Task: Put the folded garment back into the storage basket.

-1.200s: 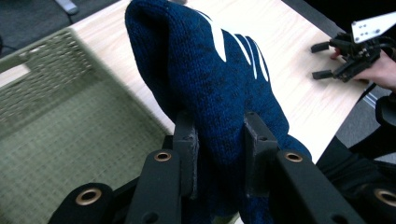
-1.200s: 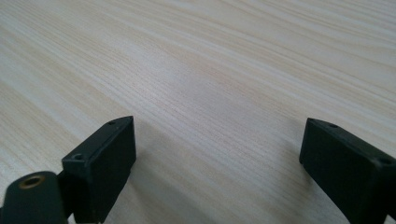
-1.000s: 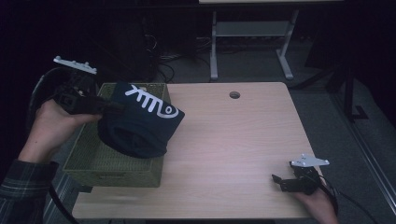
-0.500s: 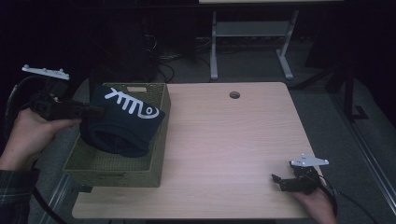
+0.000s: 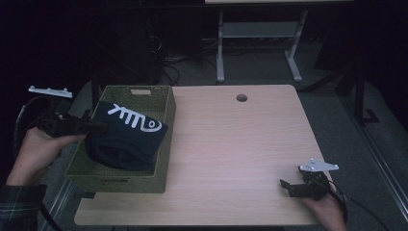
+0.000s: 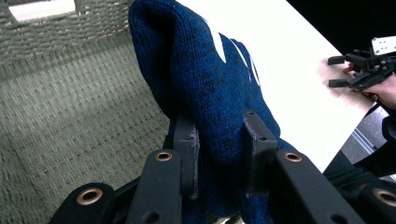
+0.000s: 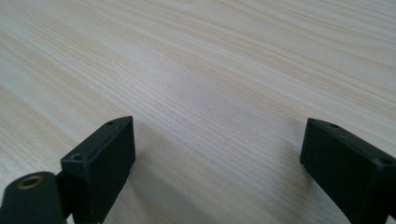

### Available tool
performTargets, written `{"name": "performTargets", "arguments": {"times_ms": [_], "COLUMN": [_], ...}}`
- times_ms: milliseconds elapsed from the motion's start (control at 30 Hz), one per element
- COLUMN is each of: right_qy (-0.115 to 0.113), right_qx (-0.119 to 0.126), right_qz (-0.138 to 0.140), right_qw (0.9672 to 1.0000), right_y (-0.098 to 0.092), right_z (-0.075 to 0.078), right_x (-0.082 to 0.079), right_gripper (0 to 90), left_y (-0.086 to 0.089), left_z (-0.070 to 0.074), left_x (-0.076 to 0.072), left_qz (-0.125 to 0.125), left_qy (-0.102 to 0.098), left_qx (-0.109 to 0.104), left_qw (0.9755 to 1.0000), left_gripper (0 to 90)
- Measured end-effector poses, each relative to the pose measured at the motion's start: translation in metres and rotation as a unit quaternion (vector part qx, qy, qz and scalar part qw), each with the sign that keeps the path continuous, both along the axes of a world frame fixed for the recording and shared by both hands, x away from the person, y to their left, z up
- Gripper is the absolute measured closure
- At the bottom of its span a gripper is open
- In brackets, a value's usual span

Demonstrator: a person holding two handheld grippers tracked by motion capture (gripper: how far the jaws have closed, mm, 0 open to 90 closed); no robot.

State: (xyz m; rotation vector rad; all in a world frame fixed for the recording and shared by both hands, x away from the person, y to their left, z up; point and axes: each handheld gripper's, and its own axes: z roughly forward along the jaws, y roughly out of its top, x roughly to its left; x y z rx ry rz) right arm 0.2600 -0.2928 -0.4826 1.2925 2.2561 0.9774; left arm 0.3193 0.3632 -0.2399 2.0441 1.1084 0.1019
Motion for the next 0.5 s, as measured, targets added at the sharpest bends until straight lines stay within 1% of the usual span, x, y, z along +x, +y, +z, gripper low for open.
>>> {"name": "performTargets", "arguments": {"times_ms": [167, 333, 400, 467, 500], "right_qy": [0.0, 0.0, 0.0, 0.0, 0.0], "right_qx": [0.0, 0.0, 0.0, 0.001, 0.0], "right_qz": [0.0, 0.0, 0.0, 0.0, 0.0], "right_qw": [1.0, 1.0, 1.0, 1.0, 1.0], "right_y": [0.0, 0.0, 0.0, 0.0, 0.0], "right_z": [0.0, 0.0, 0.0, 0.0, 0.0], "right_x": [0.0, 0.0, 0.0, 0.0, 0.0], "right_gripper": [9.9, 9.9, 9.9, 9.9, 9.9], "left_y": [0.005, 0.014, 0.018, 0.022, 0.023], "left_z": [-0.011, -0.027, -0.036, -0.047, -0.05], "left_x": [0.002, 0.007, 0.01, 0.014, 0.015], "left_qz": [0.009, 0.025, 0.032, 0.043, 0.046], "left_qy": [0.007, 0.021, 0.031, 0.042, 0.044], "left_qx": [-0.006, -0.01, -0.01, -0.003, -0.005], "left_qw": [0.9999, 0.9994, 0.999, 0.9982, 0.9979], "left_gripper": [71.6, 71.6, 71.6, 71.6, 71.6]}}
